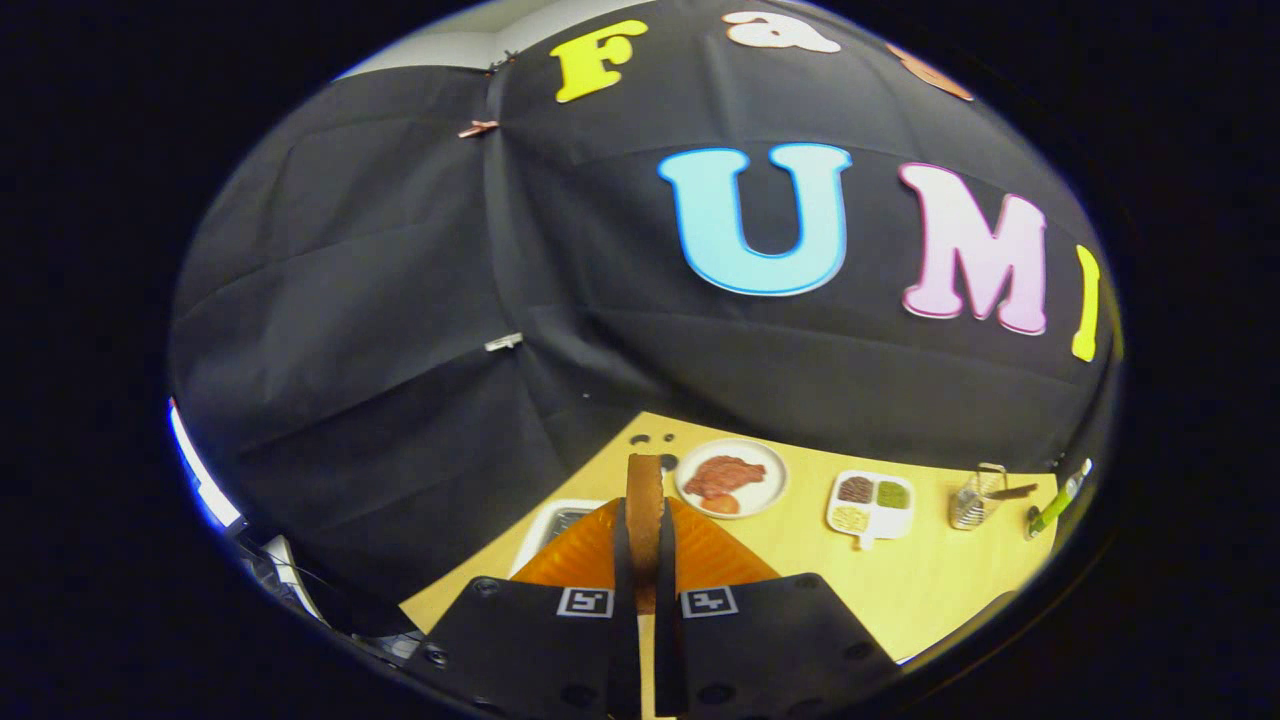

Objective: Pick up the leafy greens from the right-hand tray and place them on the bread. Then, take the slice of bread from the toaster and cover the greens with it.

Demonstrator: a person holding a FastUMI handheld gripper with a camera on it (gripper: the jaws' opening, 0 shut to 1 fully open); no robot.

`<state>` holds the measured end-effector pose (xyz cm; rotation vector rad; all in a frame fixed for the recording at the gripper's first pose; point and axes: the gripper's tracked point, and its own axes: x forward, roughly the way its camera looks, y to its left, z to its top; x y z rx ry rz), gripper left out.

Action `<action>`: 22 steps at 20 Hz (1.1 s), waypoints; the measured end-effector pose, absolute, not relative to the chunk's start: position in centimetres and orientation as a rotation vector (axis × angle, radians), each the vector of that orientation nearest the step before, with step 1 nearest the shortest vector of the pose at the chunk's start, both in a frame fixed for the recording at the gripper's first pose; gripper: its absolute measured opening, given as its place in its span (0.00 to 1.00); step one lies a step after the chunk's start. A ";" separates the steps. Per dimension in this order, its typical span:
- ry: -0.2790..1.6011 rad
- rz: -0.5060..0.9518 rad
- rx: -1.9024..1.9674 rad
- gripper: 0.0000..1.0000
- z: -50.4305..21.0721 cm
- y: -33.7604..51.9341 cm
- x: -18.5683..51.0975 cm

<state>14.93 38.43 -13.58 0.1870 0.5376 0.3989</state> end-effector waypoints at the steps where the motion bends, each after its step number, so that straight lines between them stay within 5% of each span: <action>1: 0.554 0.367 0.188 0.10 -15.0 36.6 14.6; 22: 0.829 0.199 0.459 0.10 -38.3 27.6 12.8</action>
